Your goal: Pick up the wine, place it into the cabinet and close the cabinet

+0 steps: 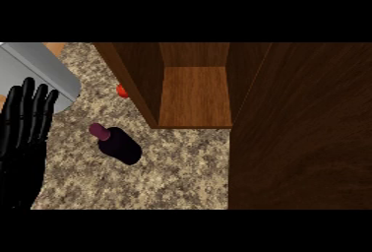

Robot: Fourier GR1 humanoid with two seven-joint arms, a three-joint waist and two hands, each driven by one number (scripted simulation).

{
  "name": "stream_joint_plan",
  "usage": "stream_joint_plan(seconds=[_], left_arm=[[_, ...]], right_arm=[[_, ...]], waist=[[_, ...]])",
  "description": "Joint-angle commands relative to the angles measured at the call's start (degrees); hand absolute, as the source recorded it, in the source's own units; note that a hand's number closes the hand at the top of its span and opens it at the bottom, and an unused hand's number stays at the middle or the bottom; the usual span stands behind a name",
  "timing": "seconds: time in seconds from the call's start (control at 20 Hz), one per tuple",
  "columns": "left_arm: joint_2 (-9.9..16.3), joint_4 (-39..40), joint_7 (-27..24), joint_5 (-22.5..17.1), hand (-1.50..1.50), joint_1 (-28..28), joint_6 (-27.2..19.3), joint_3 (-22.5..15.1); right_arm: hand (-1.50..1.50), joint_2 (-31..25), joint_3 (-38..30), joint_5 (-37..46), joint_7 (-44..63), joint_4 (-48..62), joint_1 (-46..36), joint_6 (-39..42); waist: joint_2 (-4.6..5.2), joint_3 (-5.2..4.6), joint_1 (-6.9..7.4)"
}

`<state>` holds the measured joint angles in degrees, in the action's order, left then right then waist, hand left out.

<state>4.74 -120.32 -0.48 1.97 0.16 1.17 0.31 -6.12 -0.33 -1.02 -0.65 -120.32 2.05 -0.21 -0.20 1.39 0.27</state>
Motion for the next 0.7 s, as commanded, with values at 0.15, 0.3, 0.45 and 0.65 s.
stream_joint_plan(seconds=[0.15,0.3,0.45,0.65], left_arm=[[-2.0,11.0,5.7,3.0,-1.50,-13.6,-1.8,-3.8],[-4.6,14.8,11.5,-6.7,-1.50,-11.9,-1.7,-6.3],[-4.7,15.3,16.8,-6.7,-1.50,-17.8,-5.3,-7.0],[-4.7,10.9,23.7,-4.6,-1.50,-20.1,-17.8,-17.4]], right_arm=[[-1.50,0.2,0.5,-2.0,1.1,-7.5,5.8,1.5],[-1.50,-0.2,11.3,-4.9,4.1,-5.0,4.6,8.8],[-1.50,-1.1,13.4,-7.1,6.8,-10.9,8.8,10.4],[-1.50,-2.2,14.7,-7.8,12.4,-20.1,12.6,9.4]], waist=[[0.22,-1.36,-1.74],[0.70,-1.46,-1.90],[0.09,-1.38,-1.80],[-0.10,-1.36,-1.49]])
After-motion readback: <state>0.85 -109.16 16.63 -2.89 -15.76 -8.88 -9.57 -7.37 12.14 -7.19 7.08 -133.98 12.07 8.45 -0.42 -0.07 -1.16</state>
